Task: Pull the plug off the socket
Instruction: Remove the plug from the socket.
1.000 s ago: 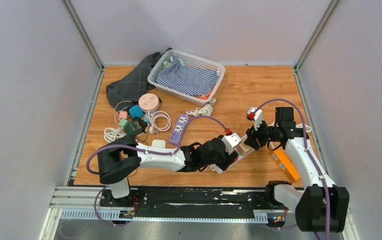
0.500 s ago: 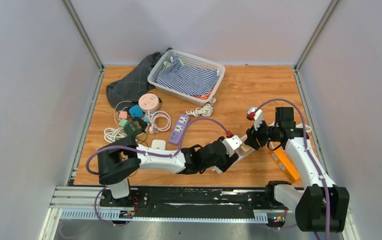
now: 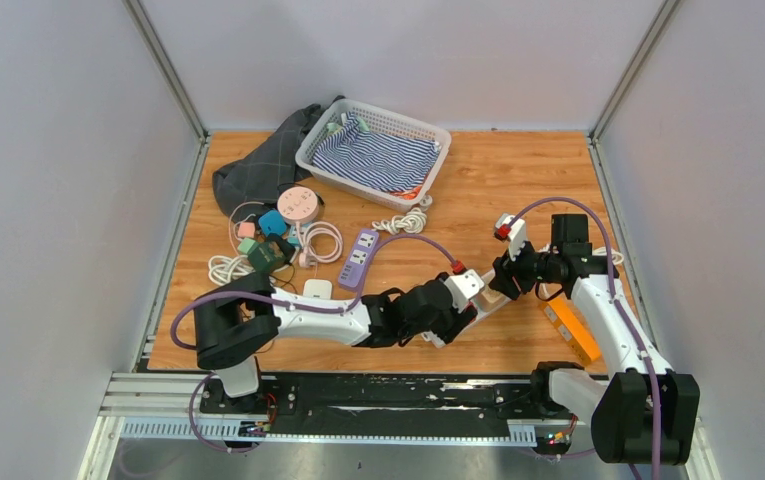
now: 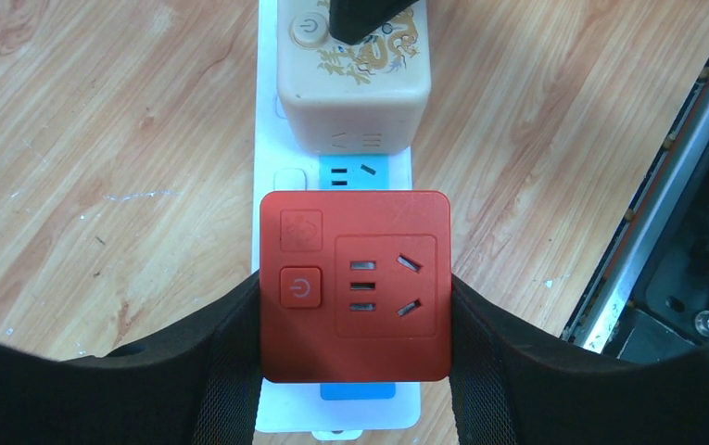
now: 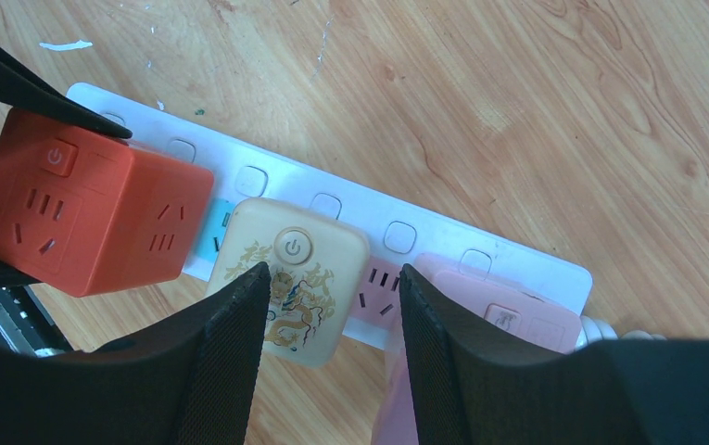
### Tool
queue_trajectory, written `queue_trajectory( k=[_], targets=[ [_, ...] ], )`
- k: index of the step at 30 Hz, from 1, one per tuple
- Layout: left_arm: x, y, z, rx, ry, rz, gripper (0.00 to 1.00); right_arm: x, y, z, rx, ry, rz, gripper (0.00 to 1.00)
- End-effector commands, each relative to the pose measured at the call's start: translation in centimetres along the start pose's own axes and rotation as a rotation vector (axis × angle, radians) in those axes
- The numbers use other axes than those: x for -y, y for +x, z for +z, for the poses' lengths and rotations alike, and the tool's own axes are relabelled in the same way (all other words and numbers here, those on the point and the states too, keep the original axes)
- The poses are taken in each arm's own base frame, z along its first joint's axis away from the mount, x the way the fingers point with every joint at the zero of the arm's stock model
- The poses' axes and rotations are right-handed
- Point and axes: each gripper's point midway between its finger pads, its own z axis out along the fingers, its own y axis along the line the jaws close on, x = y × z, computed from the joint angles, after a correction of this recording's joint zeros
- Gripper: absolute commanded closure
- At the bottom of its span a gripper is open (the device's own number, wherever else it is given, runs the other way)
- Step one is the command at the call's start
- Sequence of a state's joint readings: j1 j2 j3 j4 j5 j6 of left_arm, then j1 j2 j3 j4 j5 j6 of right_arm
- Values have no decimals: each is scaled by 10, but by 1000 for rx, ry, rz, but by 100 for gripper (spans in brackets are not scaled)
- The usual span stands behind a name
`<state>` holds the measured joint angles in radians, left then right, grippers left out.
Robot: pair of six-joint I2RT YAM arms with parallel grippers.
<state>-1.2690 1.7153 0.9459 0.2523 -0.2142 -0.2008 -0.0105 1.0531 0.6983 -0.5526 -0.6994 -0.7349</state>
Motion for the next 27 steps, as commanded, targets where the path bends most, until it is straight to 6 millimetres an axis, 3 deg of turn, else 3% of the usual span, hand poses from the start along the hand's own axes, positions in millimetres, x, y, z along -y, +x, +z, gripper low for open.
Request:
queue_trajectory(
  k=[1,6,12,15,20,27],
  targets=[
    [-8,-13,-13,45,-56,49,100,-12,53,-1,-209,-15,61,45],
    [2,-15,-7,27,52,-91,100,-13,54,-1,-210,-16,61,45],
    [-9,-16,-13,47,-74,50,100,-13,55,-1,-213,-17,63,45],
    [-14,-13,-14,44,-101,38,100,-13,55,0,-215,-18,63,45],
    [1,-14,-6,16,49,-101,100,-13,56,-1,-216,-18,63,45],
    [-21,-14,-14,32,-128,56,100,-13,56,0,-217,-21,65,45]
  ],
)
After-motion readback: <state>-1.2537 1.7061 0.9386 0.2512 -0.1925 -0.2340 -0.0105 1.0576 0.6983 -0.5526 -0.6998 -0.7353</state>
